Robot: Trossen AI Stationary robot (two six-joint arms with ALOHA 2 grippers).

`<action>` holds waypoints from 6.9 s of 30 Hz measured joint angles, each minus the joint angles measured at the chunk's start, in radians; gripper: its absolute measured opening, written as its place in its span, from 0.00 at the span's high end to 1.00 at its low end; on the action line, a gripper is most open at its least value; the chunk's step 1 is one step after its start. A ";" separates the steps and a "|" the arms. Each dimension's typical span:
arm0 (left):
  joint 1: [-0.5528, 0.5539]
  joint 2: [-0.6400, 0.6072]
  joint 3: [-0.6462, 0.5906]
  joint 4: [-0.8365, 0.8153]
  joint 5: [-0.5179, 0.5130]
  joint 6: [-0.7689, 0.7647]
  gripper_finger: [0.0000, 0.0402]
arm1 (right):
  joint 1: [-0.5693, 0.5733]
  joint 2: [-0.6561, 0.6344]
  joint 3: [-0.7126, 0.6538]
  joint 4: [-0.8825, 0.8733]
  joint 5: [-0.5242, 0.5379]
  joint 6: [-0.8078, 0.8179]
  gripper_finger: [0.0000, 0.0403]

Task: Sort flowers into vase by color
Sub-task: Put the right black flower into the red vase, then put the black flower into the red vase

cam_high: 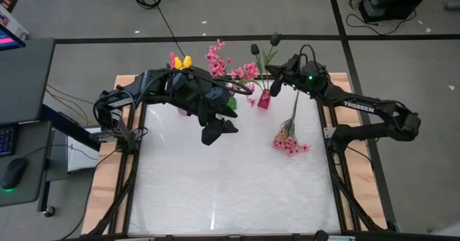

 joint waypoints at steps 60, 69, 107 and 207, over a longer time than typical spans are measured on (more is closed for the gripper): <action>0.000 0.000 0.000 0.000 0.000 0.000 0.33 | 0.001 0.000 -0.273 0.248 -0.002 0.092 0.85; 0.000 0.000 0.000 0.000 0.000 0.000 0.33 | 0.001 0.000 -0.273 0.248 -0.001 0.092 0.77; 0.000 0.000 0.000 0.000 0.000 0.000 0.33 | 0.034 0.000 -0.273 0.209 0.000 0.102 0.57; -0.123 0.032 0.000 -0.168 -0.045 0.093 0.33 | 1.129 0.001 -0.272 0.285 0.346 0.848 0.57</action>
